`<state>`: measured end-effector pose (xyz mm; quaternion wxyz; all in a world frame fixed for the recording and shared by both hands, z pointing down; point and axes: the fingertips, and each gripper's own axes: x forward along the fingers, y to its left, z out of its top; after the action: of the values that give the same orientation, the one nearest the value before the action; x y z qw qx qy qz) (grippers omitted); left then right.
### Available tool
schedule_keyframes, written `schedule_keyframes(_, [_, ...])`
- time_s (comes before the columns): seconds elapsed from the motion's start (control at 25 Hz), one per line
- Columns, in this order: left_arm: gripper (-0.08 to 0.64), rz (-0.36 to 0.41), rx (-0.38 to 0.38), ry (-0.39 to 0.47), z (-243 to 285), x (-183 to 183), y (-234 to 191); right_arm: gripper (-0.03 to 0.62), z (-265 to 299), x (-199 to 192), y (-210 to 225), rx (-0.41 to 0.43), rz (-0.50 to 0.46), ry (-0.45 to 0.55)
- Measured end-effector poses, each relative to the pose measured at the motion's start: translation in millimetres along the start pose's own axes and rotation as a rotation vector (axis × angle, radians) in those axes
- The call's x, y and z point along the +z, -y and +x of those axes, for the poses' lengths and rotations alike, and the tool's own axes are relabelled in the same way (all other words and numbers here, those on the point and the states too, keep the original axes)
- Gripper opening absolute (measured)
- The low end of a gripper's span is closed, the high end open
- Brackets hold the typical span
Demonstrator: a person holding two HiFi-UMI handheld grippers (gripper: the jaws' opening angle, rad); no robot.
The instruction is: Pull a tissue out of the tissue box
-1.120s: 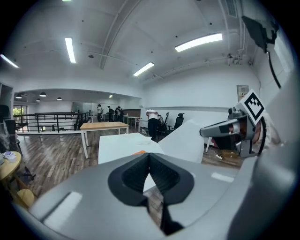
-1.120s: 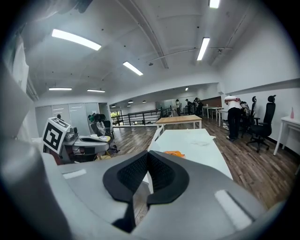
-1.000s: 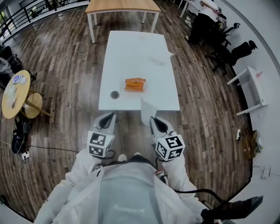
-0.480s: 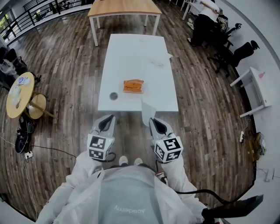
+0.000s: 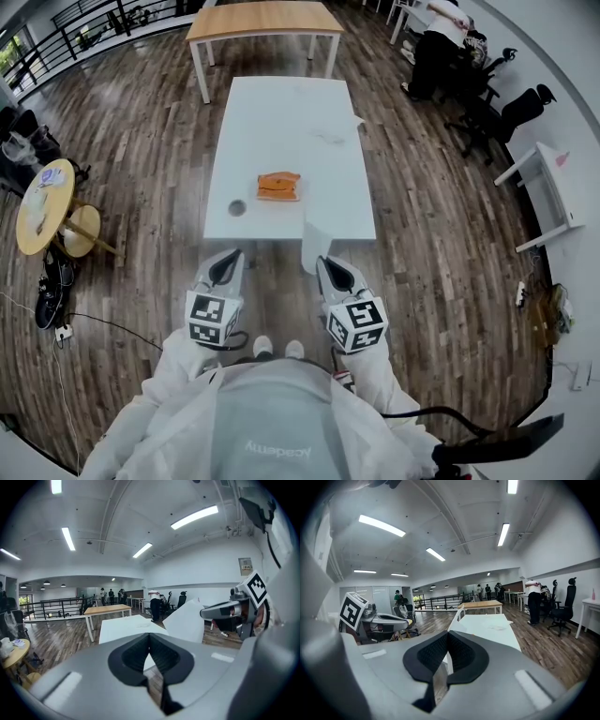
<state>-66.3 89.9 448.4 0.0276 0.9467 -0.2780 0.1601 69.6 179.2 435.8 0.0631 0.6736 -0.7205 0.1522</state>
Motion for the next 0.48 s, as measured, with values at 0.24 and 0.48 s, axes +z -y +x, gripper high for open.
schedule_keyframes(0.24, [0.0,-0.003,0.008,0.0,1.2,0.1,3.7,0.0,-3.6,-2.5,5.7,-0.004,0.015,0.001])
schedule_keyframes(0.48, [0.0,-0.007,0.019,0.001,2.5,1.5,4.6,0.0,-5.3,-1.5,10.9,-0.002,0.019,0.002])
